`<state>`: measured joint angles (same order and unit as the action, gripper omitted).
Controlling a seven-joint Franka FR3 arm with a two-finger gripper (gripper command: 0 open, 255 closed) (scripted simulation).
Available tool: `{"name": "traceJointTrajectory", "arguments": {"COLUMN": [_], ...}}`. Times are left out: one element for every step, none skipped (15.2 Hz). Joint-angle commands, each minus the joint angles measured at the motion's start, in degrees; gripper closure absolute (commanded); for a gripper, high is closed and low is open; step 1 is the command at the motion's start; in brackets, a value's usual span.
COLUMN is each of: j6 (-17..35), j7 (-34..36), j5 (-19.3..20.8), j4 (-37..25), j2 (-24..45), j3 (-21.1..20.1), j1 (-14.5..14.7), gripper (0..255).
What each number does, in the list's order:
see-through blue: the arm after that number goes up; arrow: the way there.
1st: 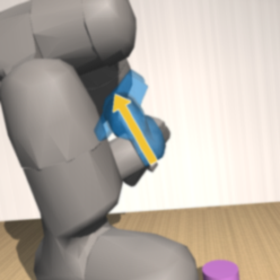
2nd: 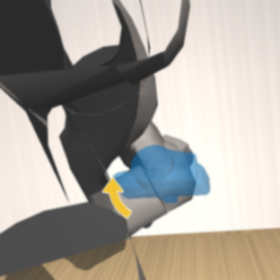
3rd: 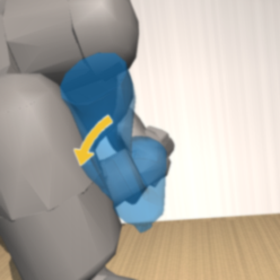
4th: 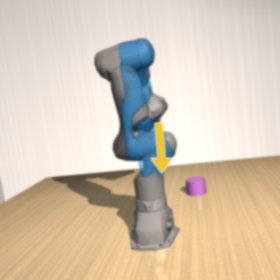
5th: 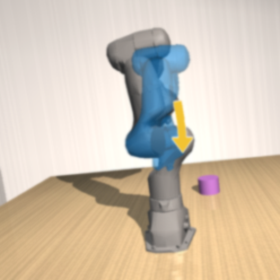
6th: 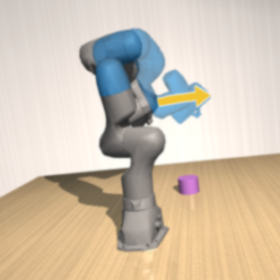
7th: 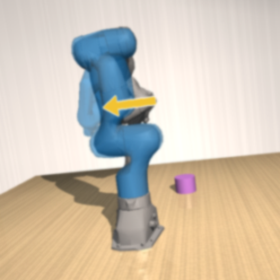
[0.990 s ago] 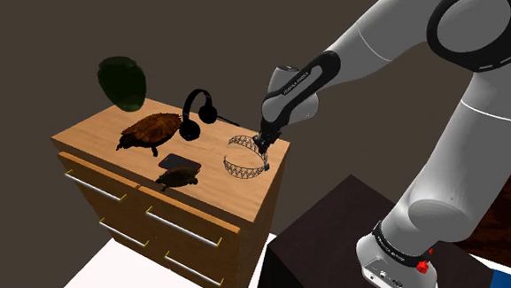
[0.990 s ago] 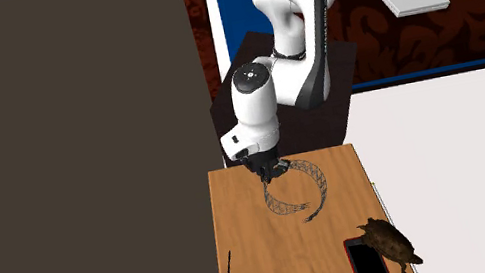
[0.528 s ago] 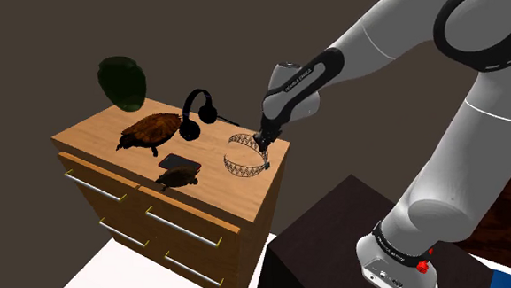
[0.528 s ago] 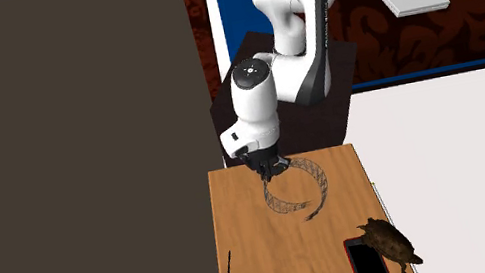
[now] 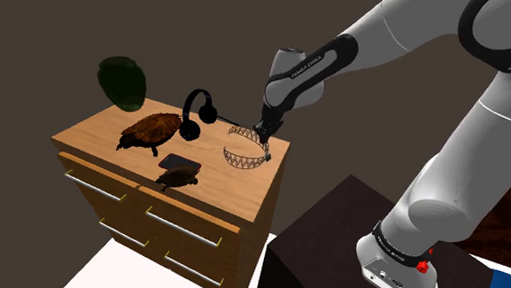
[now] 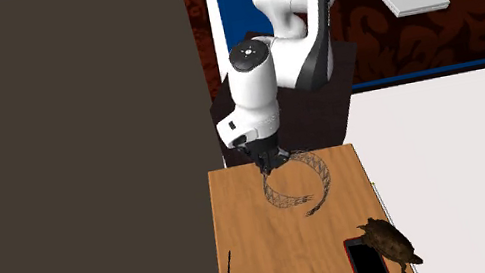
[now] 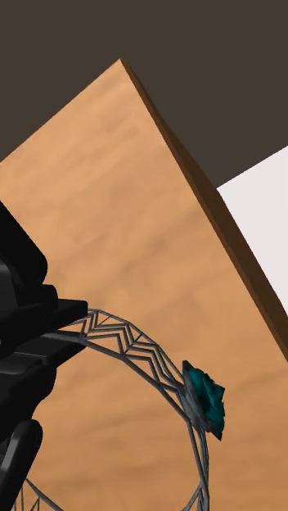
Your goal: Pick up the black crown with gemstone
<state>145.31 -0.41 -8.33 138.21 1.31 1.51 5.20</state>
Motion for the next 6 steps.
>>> {"name": "traceJointTrajectory", "arguments": {"j6": [-1.6, -2.3, -3.1, -3.9, -4.0, -4.0], "j7": [0.4, 0.6, 0.7, 0.9, 0.9, 0.9], "j5": [0.4, 0.5, 0.7, 0.8, 0.9, 0.9], "j4": [-0.3, -0.5, -0.7, -1.0, -1.0, -1.0], "j2": [-1.3, -1.9, -2.4, -3.0, -3.1, -3.1], "j3": [0.0, 0.0, 0.1, 0.1, 0.1, 0.1], "j1": [0.0, 0.0, 0.0, -0.1, -0.1, -0.1], "gripper": [255, 255, 255, 255, 255, 255]}}
